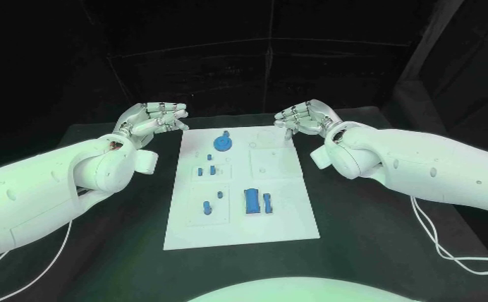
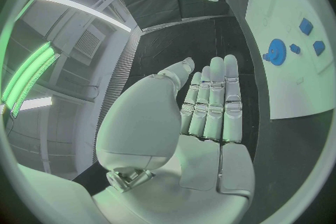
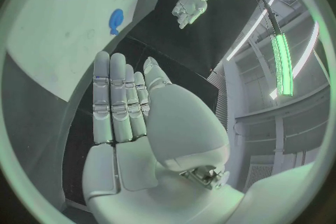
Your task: Assemble the parts on the task board
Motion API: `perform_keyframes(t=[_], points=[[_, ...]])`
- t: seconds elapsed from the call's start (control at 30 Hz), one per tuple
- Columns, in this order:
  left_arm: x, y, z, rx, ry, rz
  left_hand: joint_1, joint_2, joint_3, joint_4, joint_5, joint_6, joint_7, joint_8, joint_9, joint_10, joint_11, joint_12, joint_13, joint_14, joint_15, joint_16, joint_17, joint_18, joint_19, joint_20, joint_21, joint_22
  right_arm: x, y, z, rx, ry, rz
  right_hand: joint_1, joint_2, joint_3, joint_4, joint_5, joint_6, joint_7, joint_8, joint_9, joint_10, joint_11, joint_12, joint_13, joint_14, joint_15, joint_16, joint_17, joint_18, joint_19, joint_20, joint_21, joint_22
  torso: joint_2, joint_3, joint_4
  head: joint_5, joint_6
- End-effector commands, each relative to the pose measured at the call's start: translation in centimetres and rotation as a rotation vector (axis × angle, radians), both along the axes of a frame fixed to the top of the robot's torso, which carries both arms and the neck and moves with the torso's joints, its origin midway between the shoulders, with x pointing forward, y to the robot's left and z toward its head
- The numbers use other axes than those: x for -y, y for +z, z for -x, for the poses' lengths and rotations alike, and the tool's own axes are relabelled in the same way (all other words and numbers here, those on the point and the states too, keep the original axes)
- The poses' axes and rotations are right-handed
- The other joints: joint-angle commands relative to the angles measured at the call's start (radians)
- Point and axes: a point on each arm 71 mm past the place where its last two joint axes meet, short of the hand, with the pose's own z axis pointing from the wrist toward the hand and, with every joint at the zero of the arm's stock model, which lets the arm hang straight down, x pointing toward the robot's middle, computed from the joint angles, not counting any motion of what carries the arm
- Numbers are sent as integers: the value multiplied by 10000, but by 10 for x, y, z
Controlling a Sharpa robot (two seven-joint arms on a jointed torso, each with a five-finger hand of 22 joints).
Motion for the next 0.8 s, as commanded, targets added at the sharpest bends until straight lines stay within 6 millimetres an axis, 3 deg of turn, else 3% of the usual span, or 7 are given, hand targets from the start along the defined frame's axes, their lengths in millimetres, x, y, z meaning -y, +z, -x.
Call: perform_keyframes(t=[0.03, 0.27, 0.3, 0.4, 0.47, 0.77, 0.8], points=[[-6, 3, -7, 442, 1218, 387, -195, -174, -359, 141, 16, -380, -110, -96, -6, -572, 301, -325, -131, -562, 487, -1544, -677, -122, -985, 391, -900, -890, 2, 6, -12, 927, -807, -1597, 200, -55, 157, -4, 62, -85, 58, -239, -229, -126, 167, -629, -990, -1041, 388, -1487, -969, -6, -832, 318, -1269, -760, -113, 35, -71, 12, 270], [1, 2, -15, 761, 1746, 586, -571, 51, -3167, 1560, 69, -1851, -524, -640, -60, -2734, 339, -1532, -148, -2208, 790, -4696, -2089, -423, -6244, 1150, -1089, -4763, -11, 1, -25, 974, -555, -1995, -384, -230, -12, 0, 62, -129, 111, -319, -1084, 114, 446, -1361, -3373, -1037, 898, -4083, -3389, 148, -557, 1013, -3694, -2510, -138, 62, 67, 24, 546], [5, -1, -12, 304, 943, 294, -4611, 290, -3357, 598, -406, -3828, -914, -1380, -676, -4719, -148, -1672, -771, -4267, 343, -5014, -2320, -661, -6763, 240, -1533, -5204, -9, -3, -22, 620, -570, -1244, -4645, -441, 591, -954, -406, -2926, -444, -947, -1385, -3143, -55, -2096, -3669, -4202, 500, -4299, -3975, -517, -3470, 303, -4310, -2938, -118, 38, 4, -2, 451], [7, -2, -11, 322, 1011, 276, -5562, 1123, -3357, 582, -460, -4548, -1033, -1380, -676, -5451, -305, -2444, -771, -4852, 209, -5348, -2484, -766, -7417, 59, -1533, -5755, -12, -2, -20, 646, -643, -1404, -5688, -441, 591, -954, -459, -3576, -544, -947, -1527, -3865, -93, -2096, -3894, -4894, 468, -4512, -4285, -518, -4070, 192, -4620, -3162, -135, 46, -19, 77, 518], [9, -2, -8, 345, 1096, 253, -6224, 1123, -3357, 470, -534, -4921, -1102, -1380, -676, -5825, -395, -2444, -771, -5208, 129, -5453, -3226, -871, -7578, -101, -1533, -5918, -15, -1, -17, 674, -737, -1602, -6250, -441, 591, -954, -516, -3940, -615, -947, -1577, -4285, -149, -2096, -3957, -5301, -266, -4569, -4390, -523, -4440, 104, -4728, -3236, -156, 57, -48, 177, 604], [30, -5, 16, 608, 1965, -7, -8609, 1123, -3357, 36, -1354, -6249, -1912, -1380, -676, -7161, -712, -2444, -771, -6486, -798, -5805, -3226, -1685, -8213, -641, -1533, -6470, -45, 8, 11, 690, -1732, -3267, -8983, -441, 591, -954, -1366, -5717, -949, -947, -2337, -6332, -1008, -2096, -4892, -7282, -266, -5358, -4884, -799, -6242, -312, -5234, -3593, -328, 140, -290, 998, 1310], [33, -5, 20, 650, 2093, -50, -8832, 1123, -3357, -9, -1354, -6373, -1912, -1380, -676, -7289, -1420, -2444, -771, -6604, -798, -5841, -3226, -1685, -8283, -677, -1533, -6523, -48, 9, 14, 667, -1839, -3410, -9223, -441, 591, -954, -1366, -5871, -977, -947, -2337, -6508, -1008, -2096, -4892, -7454, -266, -5358, -4926, -895, -6399, -349, -5279, -3623, -341, 146, -308, 1057, 1361]])
